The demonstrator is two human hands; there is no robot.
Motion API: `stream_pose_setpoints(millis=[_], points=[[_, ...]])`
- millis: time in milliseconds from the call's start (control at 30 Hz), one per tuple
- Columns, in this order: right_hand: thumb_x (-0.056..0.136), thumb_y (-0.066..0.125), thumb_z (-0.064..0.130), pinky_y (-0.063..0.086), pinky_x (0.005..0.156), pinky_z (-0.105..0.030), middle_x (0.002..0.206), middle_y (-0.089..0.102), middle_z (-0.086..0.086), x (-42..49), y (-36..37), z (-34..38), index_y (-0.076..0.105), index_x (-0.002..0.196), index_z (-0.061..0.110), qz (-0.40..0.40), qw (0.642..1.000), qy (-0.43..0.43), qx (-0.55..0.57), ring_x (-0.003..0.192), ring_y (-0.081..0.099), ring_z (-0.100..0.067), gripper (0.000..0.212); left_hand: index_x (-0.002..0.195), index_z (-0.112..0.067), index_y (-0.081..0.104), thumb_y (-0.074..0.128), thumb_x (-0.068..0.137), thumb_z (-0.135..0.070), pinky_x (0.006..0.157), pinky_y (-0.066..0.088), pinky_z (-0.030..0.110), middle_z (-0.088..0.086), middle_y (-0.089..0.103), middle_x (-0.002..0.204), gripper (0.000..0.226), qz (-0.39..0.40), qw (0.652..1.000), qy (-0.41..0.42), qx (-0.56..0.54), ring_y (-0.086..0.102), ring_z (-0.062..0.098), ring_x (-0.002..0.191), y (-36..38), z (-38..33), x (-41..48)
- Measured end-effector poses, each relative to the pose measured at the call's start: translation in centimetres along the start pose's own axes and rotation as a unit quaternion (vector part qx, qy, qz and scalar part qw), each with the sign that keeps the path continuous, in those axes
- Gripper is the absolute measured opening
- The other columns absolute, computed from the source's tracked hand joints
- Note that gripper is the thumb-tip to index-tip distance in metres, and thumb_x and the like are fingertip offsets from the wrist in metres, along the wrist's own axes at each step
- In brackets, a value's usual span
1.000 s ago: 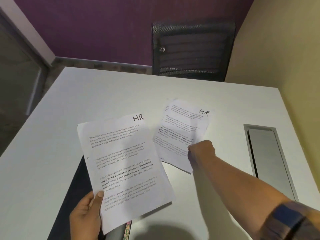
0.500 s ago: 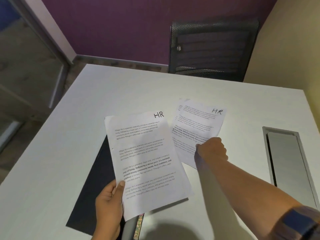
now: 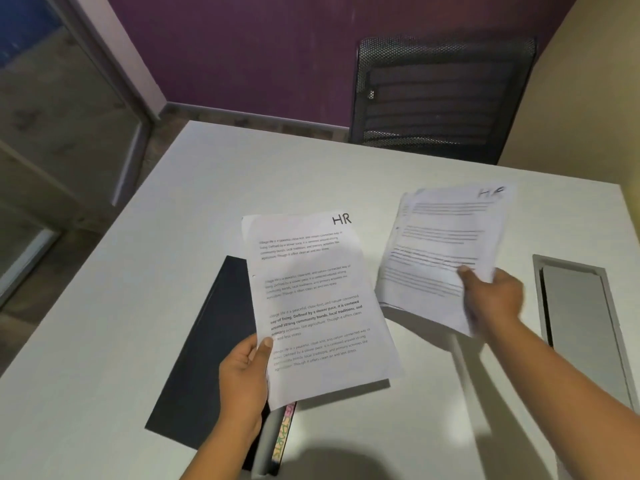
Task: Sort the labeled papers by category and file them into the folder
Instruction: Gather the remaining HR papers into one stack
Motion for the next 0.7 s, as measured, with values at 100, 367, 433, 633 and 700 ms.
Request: stream_pose_setpoints(millis=[100,367,433,633,700], points=[[0.087,0.074,0.024,0.058,0.078,-0.031,0.105,0.071,-0.006,-2.4,-6.2,-0.1,0.069,0.112,0.009,0.025,0.988,0.032,0.15,0.088,0.069,-0.026,0.029,0.1,-0.016,0.074,0.057,0.099,-0.013,0.075,0.058,0.034,0.002,0.079,0.094,0.018,0.001,1.0,0.002,0.013,0.075,0.021,0.088,0.1,-0.2,-0.8],[0.091,0.065,0.019,0.056,0.077,-0.038,0.091,0.079,-0.008,-13.3,-12.7,-4.4,0.071,0.103,0.012,0.183,0.966,0.094,0.155,0.083,0.075,-0.029,0.015,0.097,-0.014,0.074,0.056,0.098,-0.008,0.068,0.061,0.035,0.008,0.079,0.094,0.019,0.086,0.996,-0.001,0.035,0.076,0.024,0.081,4.8,-0.2,-6.7],[0.09,0.067,0.021,0.056,0.082,-0.041,0.093,0.079,-0.008,-13.8,-12.2,-5.8,0.073,0.106,0.011,0.197,0.969,0.079,0.127,0.085,0.075,-0.029,0.02,0.096,-0.016,0.073,0.058,0.097,-0.008,0.058,0.059,0.027,0.005,0.079,0.091,0.018,0.105,0.994,0.008,0.027,0.076,0.02,0.076,6.2,-0.5,-8.6],[0.091,0.068,0.021,0.053,0.094,-0.042,0.106,0.077,0.004,-15.1,-11.8,-8.0,0.071,0.111,0.021,0.225,0.968,0.045,0.099,0.1,0.072,-0.021,0.019,0.102,-0.016,0.07,0.059,0.097,-0.015,0.074,0.062,0.042,0.001,0.078,0.097,0.012,0.174,0.983,0.0,0.06,0.076,0.022,0.085,9.5,0.9,-12.5],[0.09,0.069,0.015,0.054,0.093,-0.043,0.107,0.077,0.001,-15.6,-12.9,-7.8,0.073,0.106,0.021,0.226,0.968,0.02,0.104,0.1,0.073,-0.022,0.017,0.106,-0.017,0.068,0.06,0.097,-0.013,0.084,0.059,0.051,0.0,0.078,0.102,0.013,0.193,0.979,-0.005,0.063,0.075,0.023,0.09,9.8,1.3,-13.0]])
Point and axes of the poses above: each hand's wrist, its own x-axis towards the middle knuckle, its own y-axis out of the palm, z = x × y, the point moved 9 cm from there along x, towards the middle knuckle
